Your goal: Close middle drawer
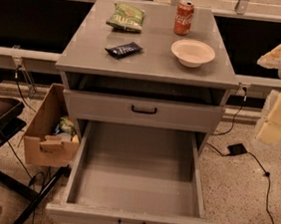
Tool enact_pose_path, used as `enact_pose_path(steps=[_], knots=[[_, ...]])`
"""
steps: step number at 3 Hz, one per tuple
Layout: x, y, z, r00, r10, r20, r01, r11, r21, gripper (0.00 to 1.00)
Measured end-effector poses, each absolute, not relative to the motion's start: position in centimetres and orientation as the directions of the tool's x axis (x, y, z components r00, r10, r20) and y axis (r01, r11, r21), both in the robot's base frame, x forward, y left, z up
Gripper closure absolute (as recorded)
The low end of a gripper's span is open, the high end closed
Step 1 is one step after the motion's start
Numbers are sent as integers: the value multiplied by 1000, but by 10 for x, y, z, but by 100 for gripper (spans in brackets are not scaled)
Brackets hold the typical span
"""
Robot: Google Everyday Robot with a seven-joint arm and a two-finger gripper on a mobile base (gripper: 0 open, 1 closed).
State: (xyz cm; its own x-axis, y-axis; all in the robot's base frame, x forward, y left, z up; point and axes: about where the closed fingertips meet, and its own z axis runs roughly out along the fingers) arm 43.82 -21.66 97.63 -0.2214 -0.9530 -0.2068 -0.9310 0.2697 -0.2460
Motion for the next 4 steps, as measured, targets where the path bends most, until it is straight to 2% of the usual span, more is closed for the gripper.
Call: enact_pose_path(steps=[2, 4], knots=[[435, -208, 958, -225, -951, -214, -926, 277, -257, 0], [435, -192, 850, -298, -941, -162, -897, 334, -288, 0]])
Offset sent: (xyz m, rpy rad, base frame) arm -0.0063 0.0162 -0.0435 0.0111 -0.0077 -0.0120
